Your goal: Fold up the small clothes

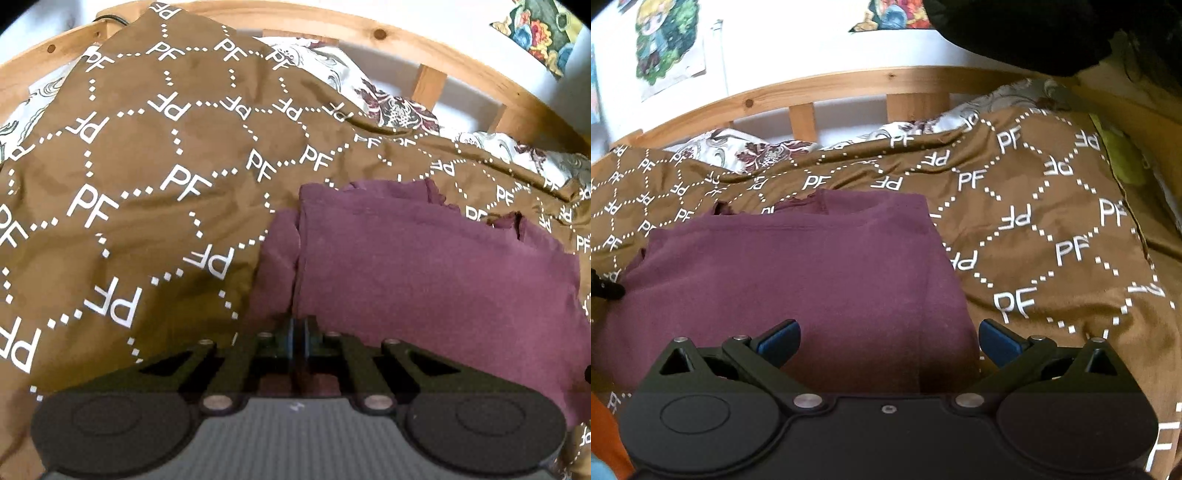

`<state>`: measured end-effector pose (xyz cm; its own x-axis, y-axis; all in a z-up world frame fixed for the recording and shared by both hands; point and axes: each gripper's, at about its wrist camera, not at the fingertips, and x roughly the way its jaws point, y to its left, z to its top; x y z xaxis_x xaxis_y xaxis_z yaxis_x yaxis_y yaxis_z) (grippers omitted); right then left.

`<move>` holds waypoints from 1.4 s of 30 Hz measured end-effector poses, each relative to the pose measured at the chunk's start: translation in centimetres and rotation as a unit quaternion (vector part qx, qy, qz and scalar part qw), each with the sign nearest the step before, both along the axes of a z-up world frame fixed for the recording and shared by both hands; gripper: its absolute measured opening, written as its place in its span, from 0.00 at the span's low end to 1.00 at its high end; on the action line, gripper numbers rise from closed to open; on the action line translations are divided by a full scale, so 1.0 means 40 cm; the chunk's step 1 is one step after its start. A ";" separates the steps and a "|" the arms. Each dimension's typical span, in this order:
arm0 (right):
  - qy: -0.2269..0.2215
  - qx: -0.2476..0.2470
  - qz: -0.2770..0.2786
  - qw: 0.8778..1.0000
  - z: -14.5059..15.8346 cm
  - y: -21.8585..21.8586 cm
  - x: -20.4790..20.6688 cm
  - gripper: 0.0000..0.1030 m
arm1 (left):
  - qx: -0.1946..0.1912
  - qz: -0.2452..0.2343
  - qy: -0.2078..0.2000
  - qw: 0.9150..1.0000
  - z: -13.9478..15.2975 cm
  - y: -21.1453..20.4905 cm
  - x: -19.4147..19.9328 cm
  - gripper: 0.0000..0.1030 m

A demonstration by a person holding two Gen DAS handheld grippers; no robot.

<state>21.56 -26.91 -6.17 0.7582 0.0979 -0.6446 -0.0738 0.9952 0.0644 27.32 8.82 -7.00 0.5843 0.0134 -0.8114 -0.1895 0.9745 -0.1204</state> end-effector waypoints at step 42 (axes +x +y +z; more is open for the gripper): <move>-0.077 -0.087 0.129 0.985 -0.005 0.260 -0.120 0.99 | -0.066 0.141 -0.062 0.986 0.074 0.111 -0.174 0.99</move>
<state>16.76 -16.50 -6.36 0.8130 0.1979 -0.5476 -0.3206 0.9372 -0.1373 20.36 13.24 -4.04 0.6677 0.0881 -0.7392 -0.4255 0.8599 -0.2819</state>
